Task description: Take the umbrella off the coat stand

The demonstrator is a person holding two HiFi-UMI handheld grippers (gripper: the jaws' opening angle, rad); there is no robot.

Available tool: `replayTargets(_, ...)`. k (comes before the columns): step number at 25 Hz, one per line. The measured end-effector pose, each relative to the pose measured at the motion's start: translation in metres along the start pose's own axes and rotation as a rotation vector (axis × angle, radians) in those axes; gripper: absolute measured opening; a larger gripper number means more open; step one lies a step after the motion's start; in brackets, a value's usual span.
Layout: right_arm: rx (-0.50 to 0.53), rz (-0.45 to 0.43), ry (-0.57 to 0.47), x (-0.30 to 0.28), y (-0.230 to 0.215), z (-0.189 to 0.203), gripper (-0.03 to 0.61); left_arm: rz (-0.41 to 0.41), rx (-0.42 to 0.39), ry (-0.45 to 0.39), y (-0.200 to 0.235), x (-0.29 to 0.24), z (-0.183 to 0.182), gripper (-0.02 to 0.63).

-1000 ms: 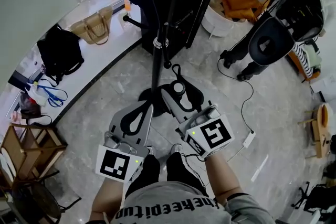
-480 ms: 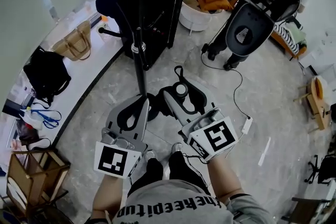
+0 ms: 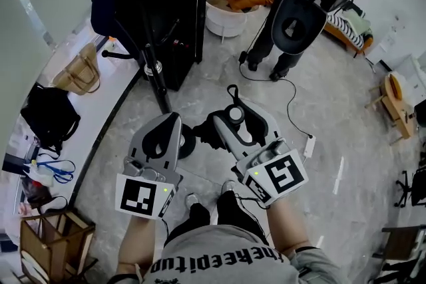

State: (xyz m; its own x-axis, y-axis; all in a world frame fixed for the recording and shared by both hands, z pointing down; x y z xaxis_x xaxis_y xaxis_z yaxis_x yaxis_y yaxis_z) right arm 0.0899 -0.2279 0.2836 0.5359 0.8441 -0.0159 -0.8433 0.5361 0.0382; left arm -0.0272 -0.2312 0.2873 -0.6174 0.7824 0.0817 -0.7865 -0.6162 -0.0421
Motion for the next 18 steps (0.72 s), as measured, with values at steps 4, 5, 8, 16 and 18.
replayTargets(4, 0.013, 0.045, -0.004, 0.014, -0.009, -0.004, 0.204, 0.020, -0.003, -0.012, -0.003, -0.008, -0.004, 0.015)
replayTargets(5, 0.015, 0.055, -0.006, 0.017, -0.011, -0.006, 0.204, 0.025, -0.004, -0.014, -0.005, -0.010, -0.005, 0.017)
replayTargets(8, 0.020, 0.086, -0.011, 0.028, -0.016, -0.009, 0.204, 0.042, -0.009, -0.022, -0.009, -0.014, -0.008, 0.015)
replayTargets(16, 0.021, 0.138, -0.030, 0.050, -0.019, -0.014, 0.204, 0.065, -0.015, -0.033, -0.018, -0.014, -0.016, 0.017)
replayTargets(18, 0.013, 0.142, -0.032, 0.053, -0.016, -0.012, 0.204, 0.066, -0.017, -0.033, -0.017, -0.011, -0.016, 0.017)
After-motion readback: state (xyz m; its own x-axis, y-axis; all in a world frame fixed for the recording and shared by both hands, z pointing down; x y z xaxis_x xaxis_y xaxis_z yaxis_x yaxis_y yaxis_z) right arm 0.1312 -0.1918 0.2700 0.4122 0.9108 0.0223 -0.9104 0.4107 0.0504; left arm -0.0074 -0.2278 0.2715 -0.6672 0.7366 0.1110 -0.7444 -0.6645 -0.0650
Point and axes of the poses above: the fingertips, and each gripper's own axes: x backward along the fingers, y to its left, z out of its underside, the point moved 2 cm from there along x, backward along the fingers, and after that the axes turned 2 degrees about -z, right-handed, at the moved point
